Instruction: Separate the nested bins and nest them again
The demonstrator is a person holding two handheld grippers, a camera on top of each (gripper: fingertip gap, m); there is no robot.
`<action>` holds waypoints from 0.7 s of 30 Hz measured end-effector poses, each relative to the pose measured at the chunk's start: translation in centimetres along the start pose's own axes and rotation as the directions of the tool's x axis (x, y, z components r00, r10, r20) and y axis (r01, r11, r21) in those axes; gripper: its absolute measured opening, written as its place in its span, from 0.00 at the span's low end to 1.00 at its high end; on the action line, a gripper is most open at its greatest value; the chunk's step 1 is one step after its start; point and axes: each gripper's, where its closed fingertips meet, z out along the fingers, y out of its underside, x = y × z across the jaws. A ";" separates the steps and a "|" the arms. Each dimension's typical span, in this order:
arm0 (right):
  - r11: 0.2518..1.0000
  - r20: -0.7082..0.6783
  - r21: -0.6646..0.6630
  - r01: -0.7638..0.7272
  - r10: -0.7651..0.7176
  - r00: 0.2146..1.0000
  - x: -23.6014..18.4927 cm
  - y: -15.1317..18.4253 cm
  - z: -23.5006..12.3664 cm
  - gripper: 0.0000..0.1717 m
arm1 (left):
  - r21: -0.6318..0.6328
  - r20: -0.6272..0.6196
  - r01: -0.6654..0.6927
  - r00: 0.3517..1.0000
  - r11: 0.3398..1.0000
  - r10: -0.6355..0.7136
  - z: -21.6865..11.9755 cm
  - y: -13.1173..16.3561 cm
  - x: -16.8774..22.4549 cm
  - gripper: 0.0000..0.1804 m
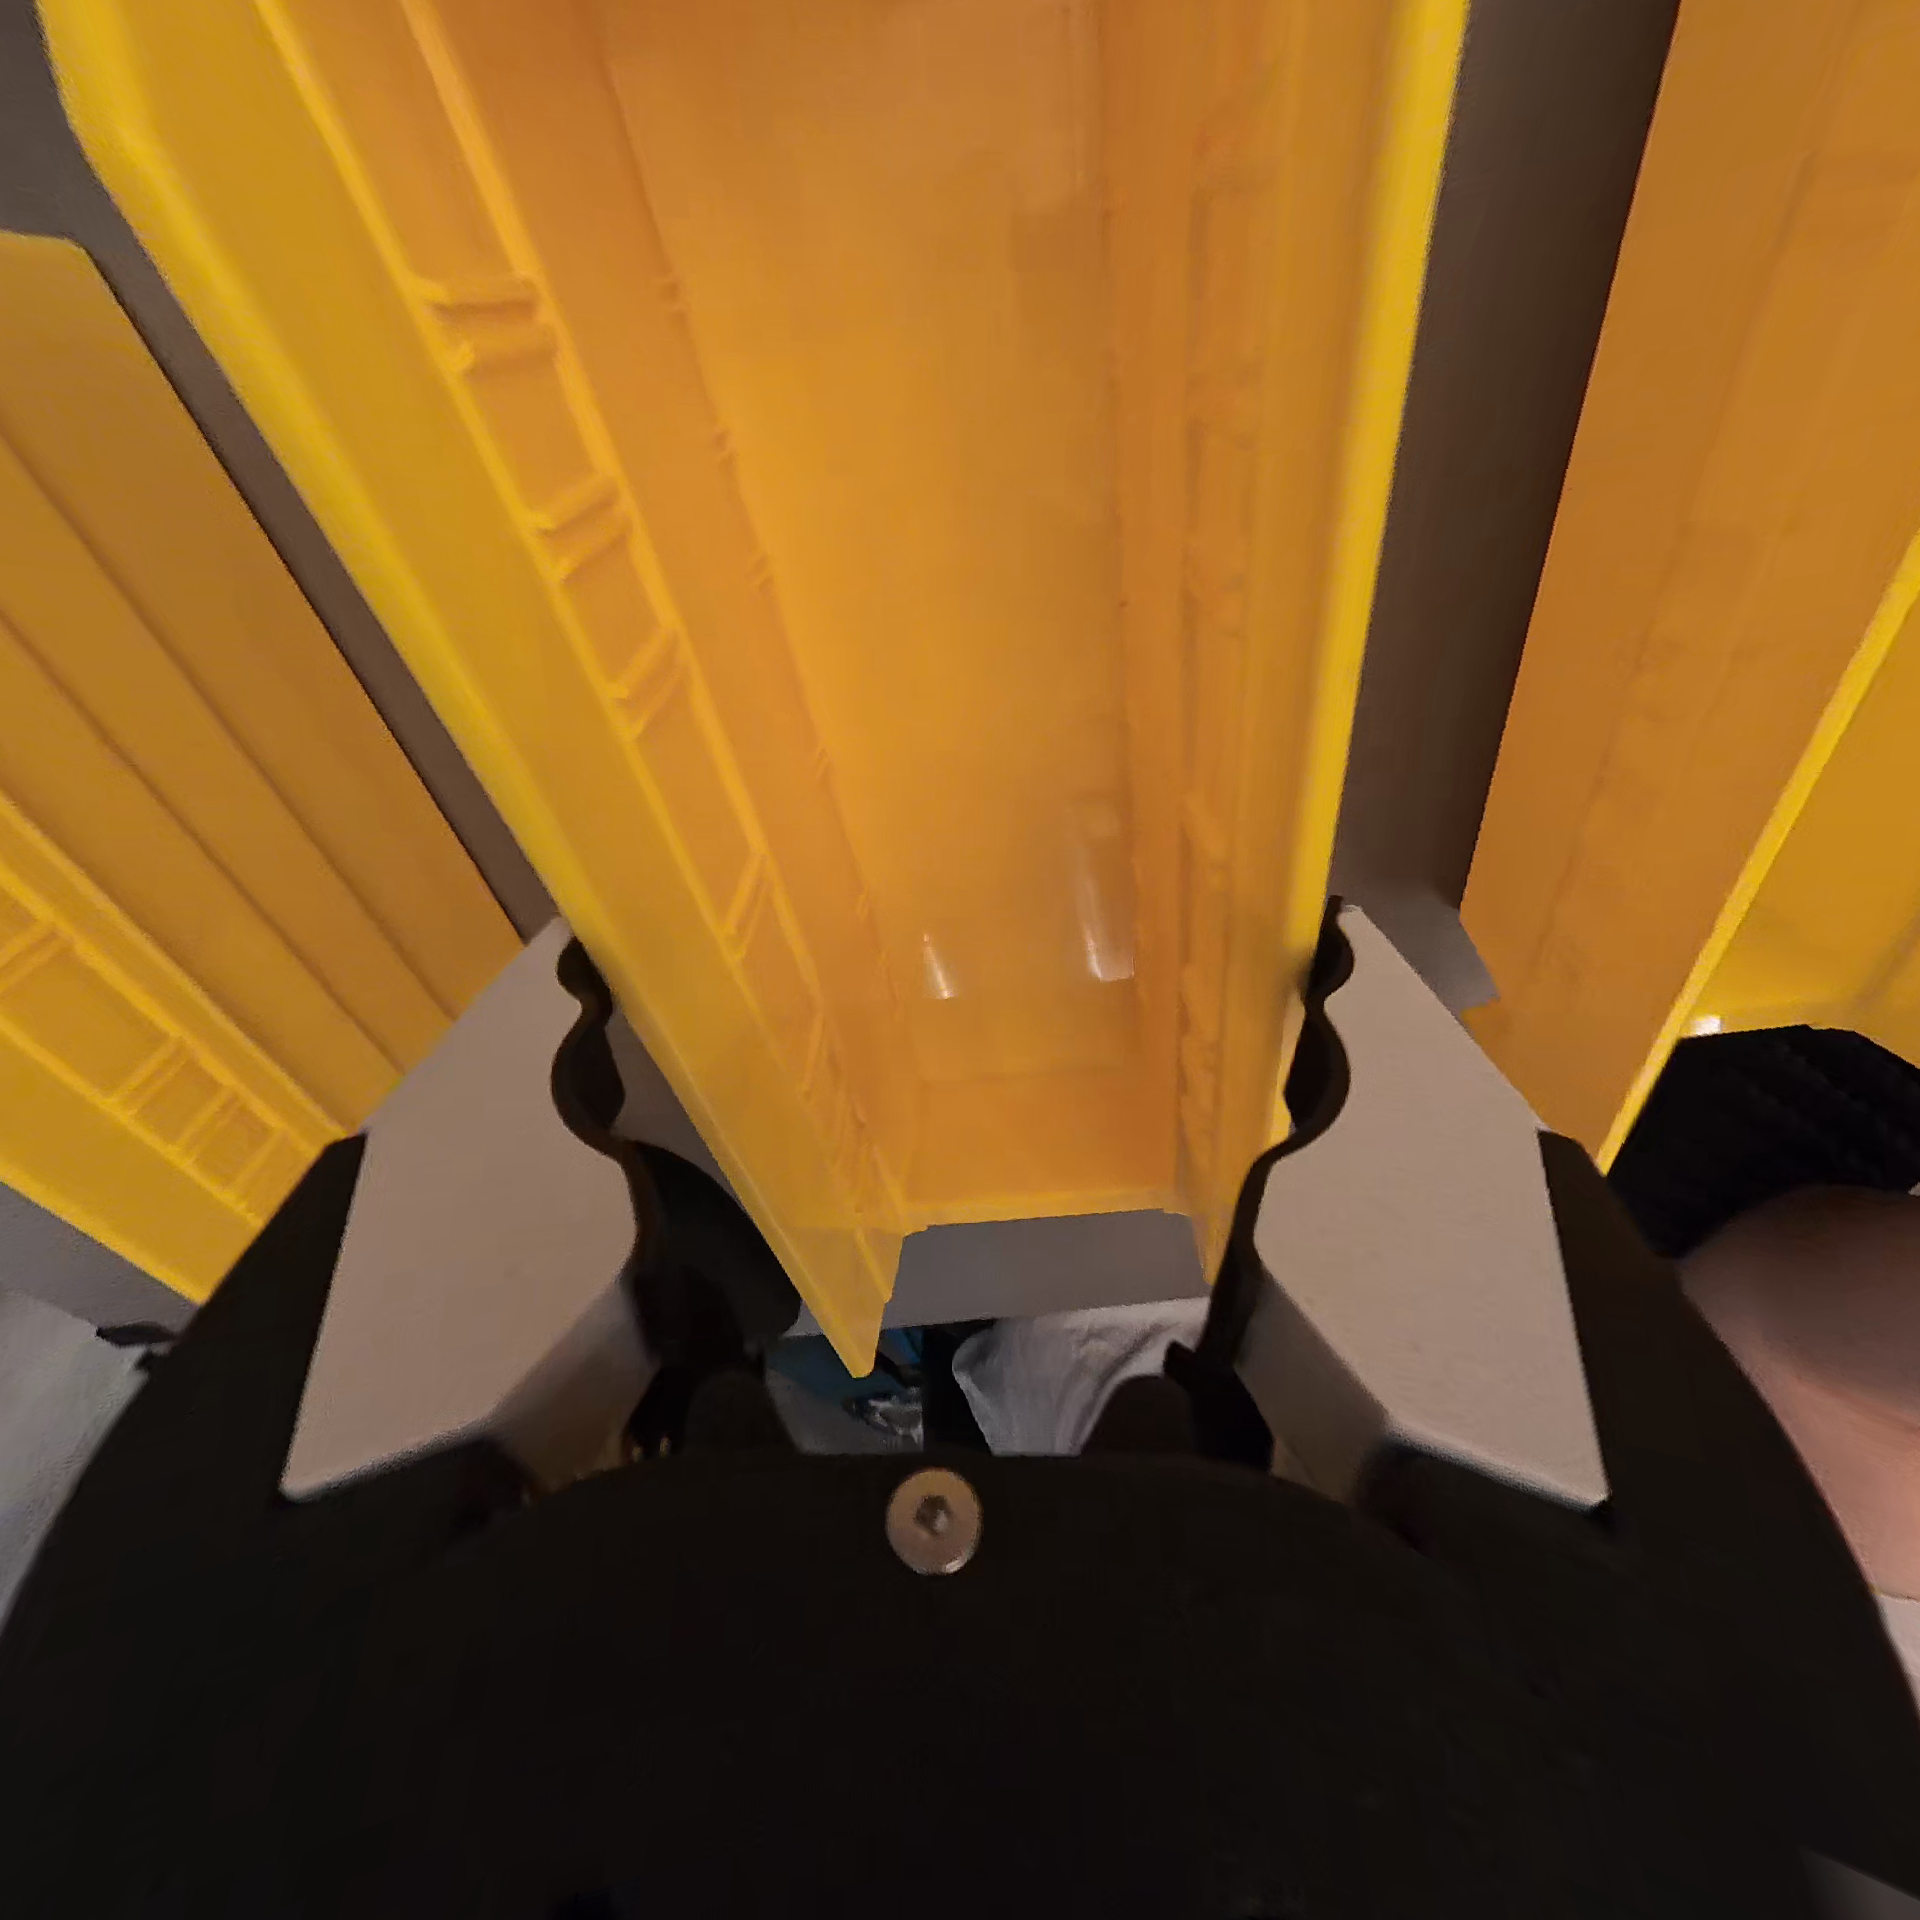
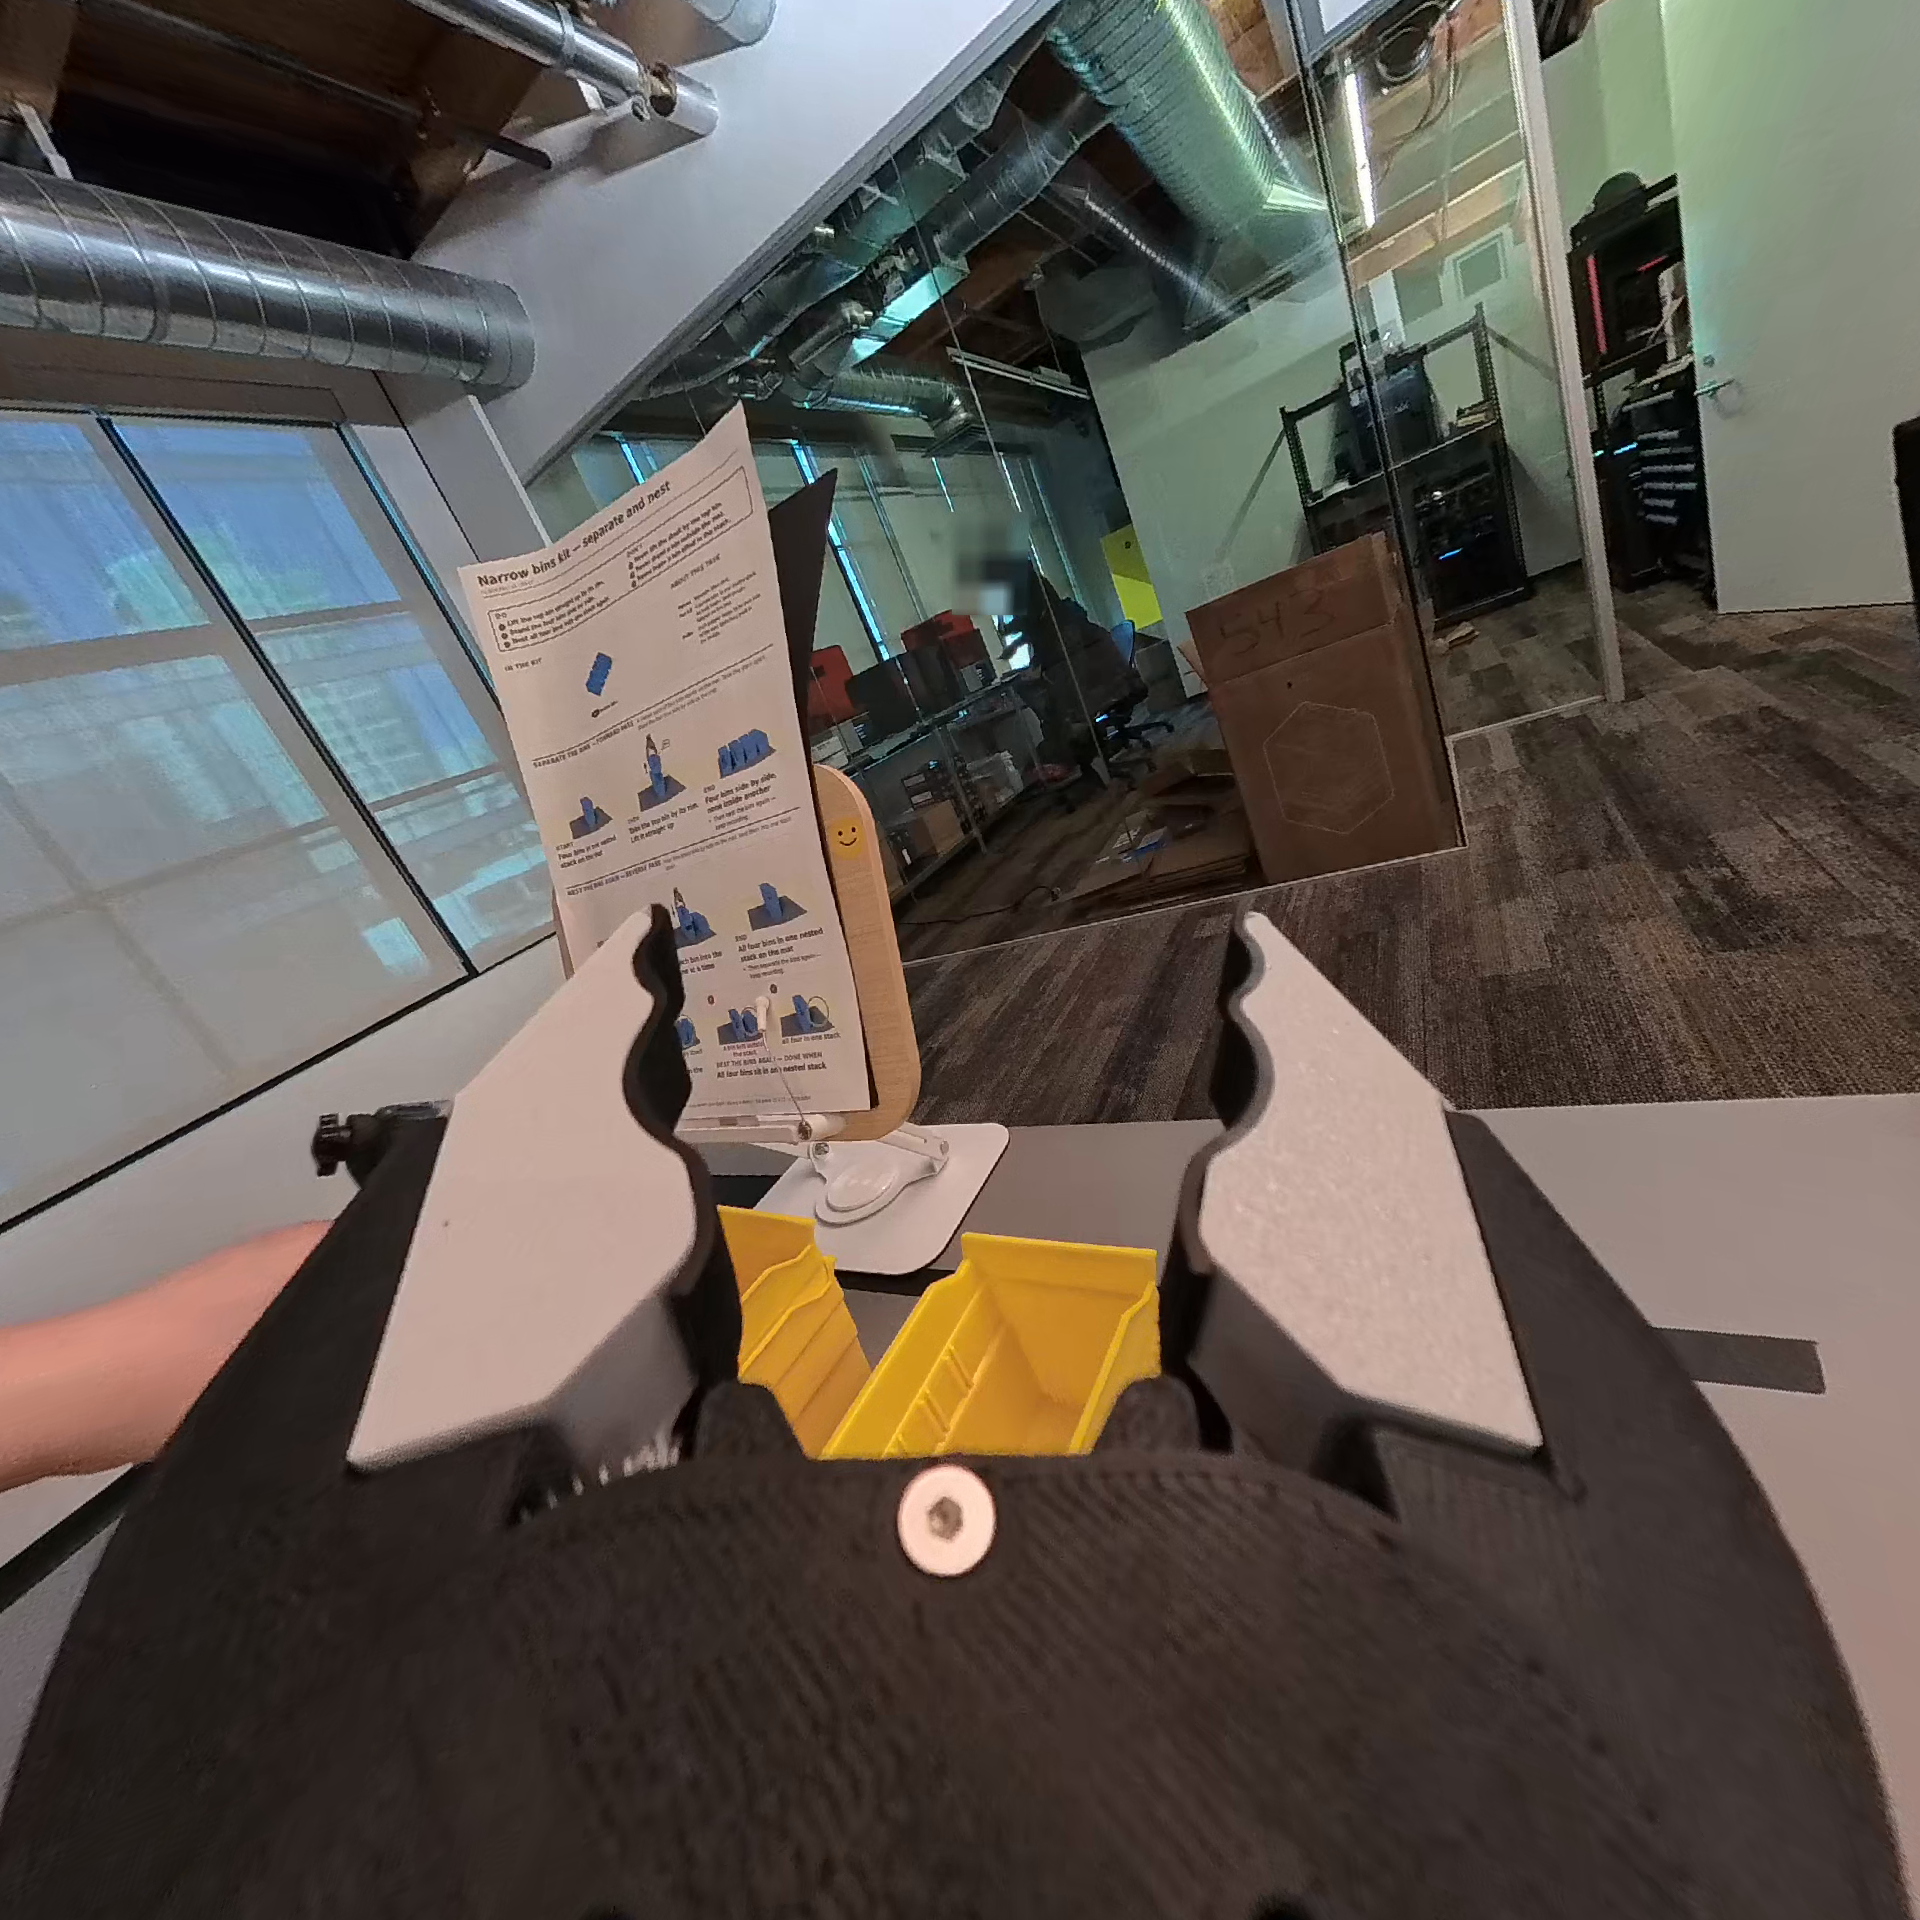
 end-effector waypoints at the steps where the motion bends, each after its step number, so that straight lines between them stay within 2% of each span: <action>1: 1.000 -0.002 0.000 0.001 -0.001 1.000 0.0 0.0 0.0 0.60 | -0.013 0.004 0.000 1.000 1.000 0.000 0.1 0.2 0.0 0.74; 11: 1.000 0.001 -0.005 -0.021 0.021 1.000 0.5 0.1 0.0 0.60 | -0.076 0.055 -0.033 0.998 0.997 0.038 0.0 0.9 -0.2 0.66; 21: 1.000 0.005 -0.006 -0.022 0.022 1.000 0.5 0.1 0.0 0.60 | -0.113 0.076 -0.033 0.996 0.993 0.042 -1.9 1.6 -0.3 0.65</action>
